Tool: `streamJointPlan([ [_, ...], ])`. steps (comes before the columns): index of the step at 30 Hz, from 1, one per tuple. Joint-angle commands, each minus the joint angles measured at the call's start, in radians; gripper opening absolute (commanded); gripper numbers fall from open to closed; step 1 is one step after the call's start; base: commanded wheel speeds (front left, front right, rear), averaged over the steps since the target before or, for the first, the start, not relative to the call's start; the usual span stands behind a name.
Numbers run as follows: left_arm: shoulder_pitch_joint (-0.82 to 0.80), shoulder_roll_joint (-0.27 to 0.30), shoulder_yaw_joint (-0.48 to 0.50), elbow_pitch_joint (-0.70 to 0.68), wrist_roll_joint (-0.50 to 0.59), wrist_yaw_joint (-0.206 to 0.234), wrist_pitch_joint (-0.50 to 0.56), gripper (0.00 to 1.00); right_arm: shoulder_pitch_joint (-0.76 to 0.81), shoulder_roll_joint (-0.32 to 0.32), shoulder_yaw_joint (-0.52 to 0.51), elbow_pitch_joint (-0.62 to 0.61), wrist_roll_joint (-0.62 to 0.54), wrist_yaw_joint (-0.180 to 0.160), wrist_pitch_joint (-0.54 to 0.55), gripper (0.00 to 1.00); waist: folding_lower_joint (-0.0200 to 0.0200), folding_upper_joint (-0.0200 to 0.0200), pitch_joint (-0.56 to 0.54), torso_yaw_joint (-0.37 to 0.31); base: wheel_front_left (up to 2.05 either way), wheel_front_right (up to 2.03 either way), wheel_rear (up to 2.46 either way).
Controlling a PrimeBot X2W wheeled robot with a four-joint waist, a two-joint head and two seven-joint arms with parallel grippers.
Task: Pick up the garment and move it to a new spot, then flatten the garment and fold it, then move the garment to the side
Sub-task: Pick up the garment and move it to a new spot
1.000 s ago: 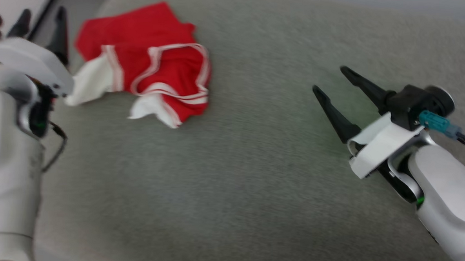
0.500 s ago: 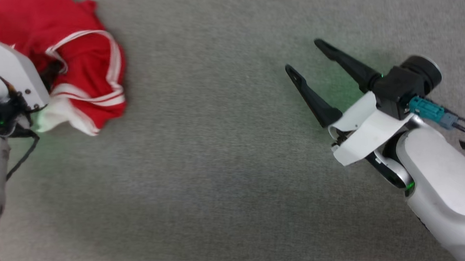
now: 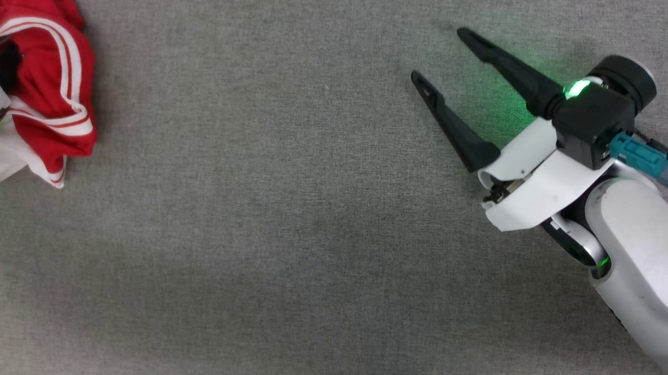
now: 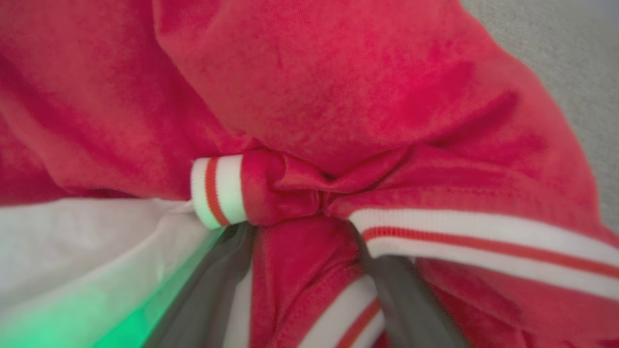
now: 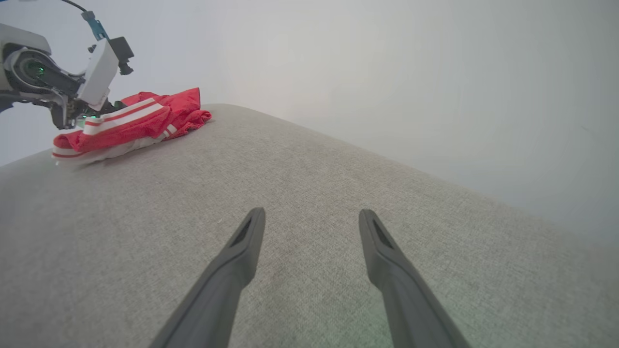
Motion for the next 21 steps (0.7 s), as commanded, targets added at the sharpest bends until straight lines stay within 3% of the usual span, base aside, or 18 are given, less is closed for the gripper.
streamJointPlan([
  [1,0.099,-0.147,-0.071,0.022,-0.015,-0.009,0.028,0.43,0.010,0.001,-0.008,-0.007,-0.010,0.000,0.004,1.00,0.0000,0.0000,0.000,-0.002,0.00,0.00,0.00],
  [2,0.096,-0.143,-0.075,0.017,-0.024,-0.009,0.016,0.00,0.009,0.002,-0.011,-0.011,-0.009,0.000,0.005,1.00,0.0000,0.0000,-0.003,0.000,0.00,0.00,0.00],
  [14,0.050,-0.040,-0.161,-0.068,-0.041,-0.009,-0.209,0.00,0.062,0.023,-0.044,0.042,0.022,0.000,-0.036,1.00,0.0000,0.0000,-0.133,0.002,0.00,0.00,0.00],
  [21,0.026,-0.003,-0.287,-0.187,-0.039,-0.005,-0.300,0.00,0.142,0.041,-0.161,0.103,0.056,0.000,-0.083,1.00,0.0000,0.0000,-0.232,-0.011,0.00,0.00,0.00],
])
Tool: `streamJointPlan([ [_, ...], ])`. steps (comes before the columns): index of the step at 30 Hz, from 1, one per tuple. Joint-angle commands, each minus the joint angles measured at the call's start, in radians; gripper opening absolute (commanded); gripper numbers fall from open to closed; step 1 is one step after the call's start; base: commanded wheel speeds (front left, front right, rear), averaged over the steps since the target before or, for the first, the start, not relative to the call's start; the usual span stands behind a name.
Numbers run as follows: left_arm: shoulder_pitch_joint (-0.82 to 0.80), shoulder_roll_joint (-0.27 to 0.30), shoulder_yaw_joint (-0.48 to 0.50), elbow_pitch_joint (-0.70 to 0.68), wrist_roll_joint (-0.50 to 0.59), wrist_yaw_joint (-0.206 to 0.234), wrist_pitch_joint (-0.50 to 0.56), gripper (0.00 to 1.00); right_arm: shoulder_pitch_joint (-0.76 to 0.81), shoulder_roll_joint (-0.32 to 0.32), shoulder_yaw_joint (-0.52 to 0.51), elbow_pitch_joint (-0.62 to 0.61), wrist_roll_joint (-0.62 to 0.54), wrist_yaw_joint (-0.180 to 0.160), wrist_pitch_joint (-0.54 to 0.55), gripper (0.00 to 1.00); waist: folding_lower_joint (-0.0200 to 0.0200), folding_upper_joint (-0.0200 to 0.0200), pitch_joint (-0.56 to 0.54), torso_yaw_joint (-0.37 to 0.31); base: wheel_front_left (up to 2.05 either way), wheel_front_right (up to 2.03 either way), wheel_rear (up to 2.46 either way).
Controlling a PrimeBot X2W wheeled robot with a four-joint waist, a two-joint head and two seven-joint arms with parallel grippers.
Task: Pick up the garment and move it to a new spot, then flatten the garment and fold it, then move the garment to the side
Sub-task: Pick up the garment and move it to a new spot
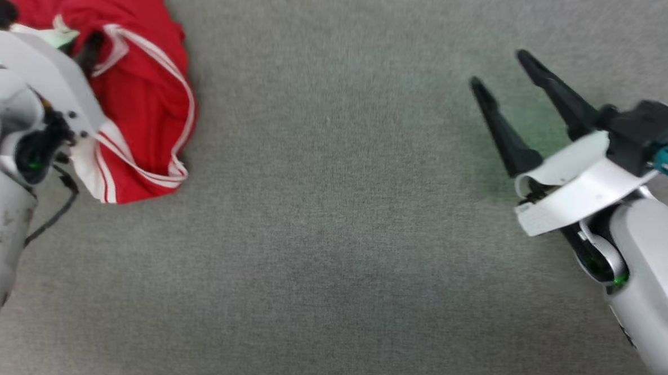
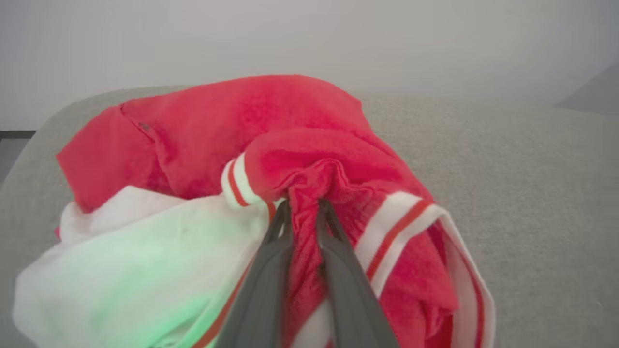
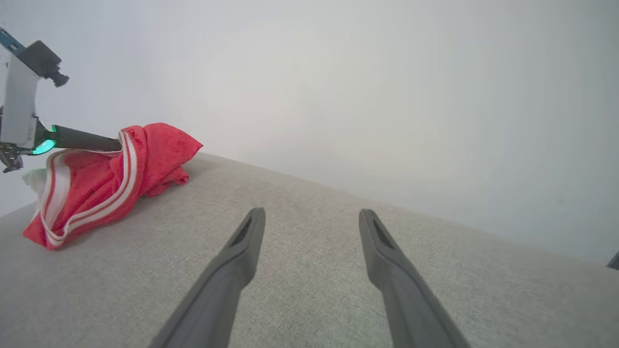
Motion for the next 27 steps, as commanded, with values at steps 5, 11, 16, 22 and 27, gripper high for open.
streamJointPlan([
  [5,-0.052,0.017,-0.120,-0.122,0.003,-0.002,-0.026,0.00,0.080,0.007,-0.105,0.027,0.016,0.000,-0.029,1.00,-0.0001,-0.0001,-0.096,-0.045,0.00,0.00,0.00],
  [11,-0.107,0.009,-0.269,-0.290,-0.027,-0.002,-0.027,0.00,0.141,0.018,-0.214,0.030,0.021,0.000,-0.047,1.00,-0.0001,-0.0001,-0.115,-0.107,0.00,0.00,0.00],
  [16,-0.154,-0.031,-0.411,-0.397,-0.031,-0.002,-0.022,0.00,0.180,0.041,-0.289,0.024,0.023,0.000,-0.055,1.00,-0.0001,-0.0001,-0.117,-0.169,0.00,0.00,0.00],
  [22,-0.186,-0.080,-0.529,-0.455,-0.036,-0.001,-0.015,0.00,0.211,0.070,-0.348,0.013,0.024,0.000,-0.058,1.00,-0.0001,-0.0001,-0.109,-0.233,0.00,0.00,0.00],
  [27,-0.188,-0.134,-0.562,-0.485,-0.047,-0.001,0.014,0.00,0.234,0.103,-0.400,-0.008,0.022,0.000,-0.059,1.00,-0.0001,-0.0001,-0.082,-0.291,0.00,0.00,0.00],
])
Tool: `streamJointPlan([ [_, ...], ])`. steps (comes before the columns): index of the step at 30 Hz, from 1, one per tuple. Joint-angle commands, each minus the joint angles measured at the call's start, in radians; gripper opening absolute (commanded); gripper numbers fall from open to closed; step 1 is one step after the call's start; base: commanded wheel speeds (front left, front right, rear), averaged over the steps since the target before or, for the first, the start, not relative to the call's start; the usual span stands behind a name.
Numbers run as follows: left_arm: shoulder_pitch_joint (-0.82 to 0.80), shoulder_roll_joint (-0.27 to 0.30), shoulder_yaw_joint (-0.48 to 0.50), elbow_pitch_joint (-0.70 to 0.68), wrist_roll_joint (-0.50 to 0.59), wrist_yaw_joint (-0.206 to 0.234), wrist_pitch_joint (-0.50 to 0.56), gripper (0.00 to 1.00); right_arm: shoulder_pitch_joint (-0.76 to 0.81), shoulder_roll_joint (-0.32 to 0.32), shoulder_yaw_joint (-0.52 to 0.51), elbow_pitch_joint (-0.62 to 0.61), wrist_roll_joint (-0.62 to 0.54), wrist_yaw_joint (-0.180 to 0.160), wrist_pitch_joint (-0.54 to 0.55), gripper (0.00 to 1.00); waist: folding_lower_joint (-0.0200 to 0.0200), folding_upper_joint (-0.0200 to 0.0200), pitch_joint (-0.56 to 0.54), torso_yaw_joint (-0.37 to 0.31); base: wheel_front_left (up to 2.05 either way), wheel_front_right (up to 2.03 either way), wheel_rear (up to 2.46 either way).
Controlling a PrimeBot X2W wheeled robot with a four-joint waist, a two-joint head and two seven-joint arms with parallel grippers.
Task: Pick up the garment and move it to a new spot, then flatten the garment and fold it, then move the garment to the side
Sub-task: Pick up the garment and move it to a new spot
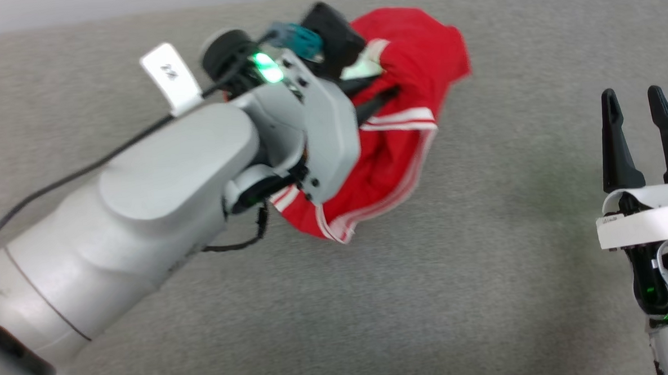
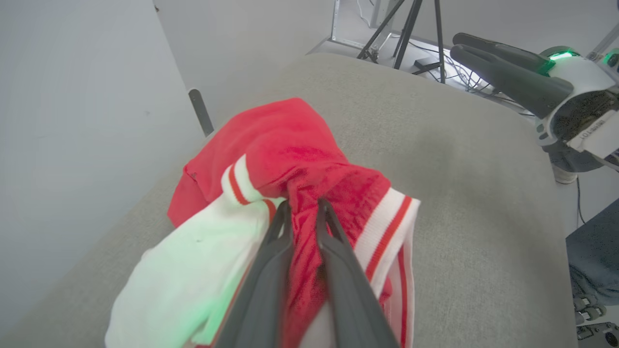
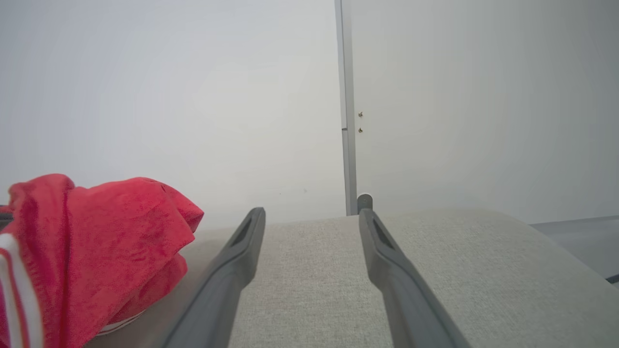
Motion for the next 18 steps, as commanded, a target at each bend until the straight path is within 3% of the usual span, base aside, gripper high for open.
streamJointPlan([
  [1,-0.005,-0.003,-0.001,-0.002,-0.001,0.001,0.007,0.00,0.017,0.011,-0.008,-0.004,0.010,0.000,-0.004,1.00,0.0000,0.0000,0.027,-0.050,0.00,0.00,0.00],
  [8,0.077,-0.023,-0.004,-0.014,0.025,0.001,0.098,0.00,0.026,0.049,-0.040,-0.025,0.009,0.000,-0.004,1.00,0.0000,0.0000,0.066,-0.103,0.00,0.00,0.00],
  [18,0.163,-0.027,-0.007,0.088,0.043,0.001,0.196,0.00,0.002,0.082,-0.031,-0.029,0.004,0.000,-0.004,1.00,0.0000,0.0000,0.100,-0.131,0.00,0.00,0.00],
])
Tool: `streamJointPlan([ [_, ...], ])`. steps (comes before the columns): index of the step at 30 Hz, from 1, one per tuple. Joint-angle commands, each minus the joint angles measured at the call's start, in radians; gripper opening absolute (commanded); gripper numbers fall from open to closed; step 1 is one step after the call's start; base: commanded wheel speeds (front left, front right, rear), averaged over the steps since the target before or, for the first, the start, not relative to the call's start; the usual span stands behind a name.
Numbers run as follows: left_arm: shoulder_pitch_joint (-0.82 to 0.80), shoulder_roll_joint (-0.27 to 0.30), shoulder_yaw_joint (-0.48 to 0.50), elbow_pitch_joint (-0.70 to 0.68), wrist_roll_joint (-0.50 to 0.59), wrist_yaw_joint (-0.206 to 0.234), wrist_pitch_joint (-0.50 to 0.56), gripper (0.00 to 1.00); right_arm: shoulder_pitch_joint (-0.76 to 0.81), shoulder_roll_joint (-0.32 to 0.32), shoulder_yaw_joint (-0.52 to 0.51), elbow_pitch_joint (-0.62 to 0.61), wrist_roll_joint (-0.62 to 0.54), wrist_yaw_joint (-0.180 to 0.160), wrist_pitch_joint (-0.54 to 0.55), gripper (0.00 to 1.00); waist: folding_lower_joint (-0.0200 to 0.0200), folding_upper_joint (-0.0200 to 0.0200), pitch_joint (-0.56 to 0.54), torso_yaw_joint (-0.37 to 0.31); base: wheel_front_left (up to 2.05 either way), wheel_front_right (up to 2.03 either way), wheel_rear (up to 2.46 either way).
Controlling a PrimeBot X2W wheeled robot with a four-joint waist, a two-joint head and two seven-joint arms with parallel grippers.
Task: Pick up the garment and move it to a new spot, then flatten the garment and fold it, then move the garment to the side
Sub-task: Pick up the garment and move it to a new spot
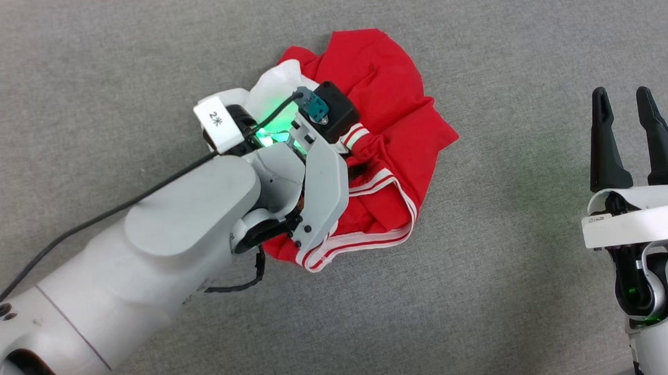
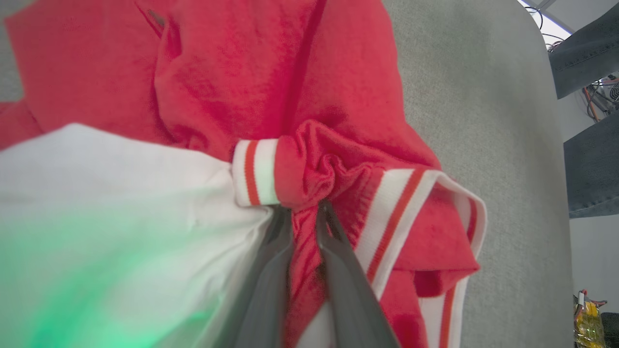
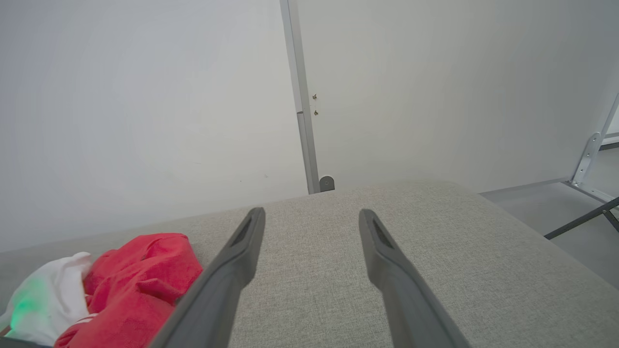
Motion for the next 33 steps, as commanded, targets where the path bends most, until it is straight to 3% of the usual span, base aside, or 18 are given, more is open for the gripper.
streamJointPlan([
  [1,0.027,-0.001,-0.007,0.017,0.001,0.002,0.012,0.00,-0.010,0.004,0.001,0.000,0.004,0.000,-0.005,1.00,0.0000,0.0000,0.008,-0.007,0.00,0.00,0.00],
  [4,0.030,-0.005,-0.008,0.033,0.003,0.002,0.014,0.00,-0.015,0.006,0.007,0.003,0.005,0.000,-0.004,1.00,0.0000,0.0000,0.012,-0.007,0.00,0.00,0.00],
  [6,0.026,-0.009,-0.008,0.039,0.003,0.002,0.000,1.00,-0.016,0.001,0.012,0.006,0.003,0.000,-0.005,1.00,0.0000,0.0000,0.009,-0.001,0.00,0.00,0.00],
  [13,0.001,-0.021,-0.004,0.028,-0.029,0.002,-0.074,1.00,-0.009,-0.031,0.034,0.030,-0.006,0.000,-0.004,1.00,0.0000,0.0000,-0.032,0.052,0.00,0.00,0.00],
  [20,-0.003,-0.008,-0.003,0.016,-0.108,0.002,-0.248,1.00,0.015,-0.083,0.056,0.066,-0.016,0.000,-0.005,1.00,0.0000,0.0000,-0.115,0.142,0.00,0.00,0.00],
  [33,0.248,0.071,0.017,0.149,-0.254,0.002,-0.607,1.00,0.078,-0.187,0.083,0.157,-0.016,0.000,0.017,1.00,0.0000,0.0000,-0.236,0.307,0.00,0.00,0.00],
])
